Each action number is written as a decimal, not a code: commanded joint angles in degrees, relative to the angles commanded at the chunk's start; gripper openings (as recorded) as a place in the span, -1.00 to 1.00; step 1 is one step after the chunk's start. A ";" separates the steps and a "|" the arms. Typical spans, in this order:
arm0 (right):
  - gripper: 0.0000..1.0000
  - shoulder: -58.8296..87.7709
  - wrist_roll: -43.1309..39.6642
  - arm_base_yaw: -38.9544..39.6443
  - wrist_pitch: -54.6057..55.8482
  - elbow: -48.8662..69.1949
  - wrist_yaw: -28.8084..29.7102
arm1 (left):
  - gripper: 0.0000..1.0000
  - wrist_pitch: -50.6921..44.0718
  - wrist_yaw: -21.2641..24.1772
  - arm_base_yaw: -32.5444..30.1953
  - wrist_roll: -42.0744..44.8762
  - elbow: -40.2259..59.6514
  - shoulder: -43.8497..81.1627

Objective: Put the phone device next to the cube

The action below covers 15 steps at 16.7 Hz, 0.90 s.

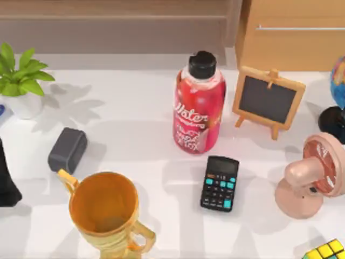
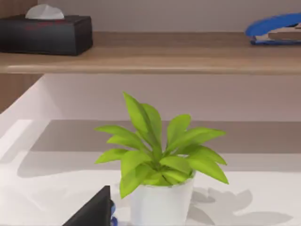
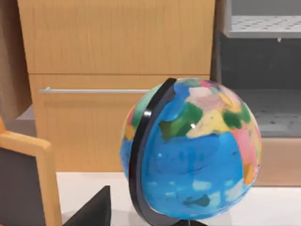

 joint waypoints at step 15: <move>1.00 0.00 0.00 0.00 0.00 0.00 0.00 | 1.00 -28.98 -3.04 30.33 36.44 42.02 44.32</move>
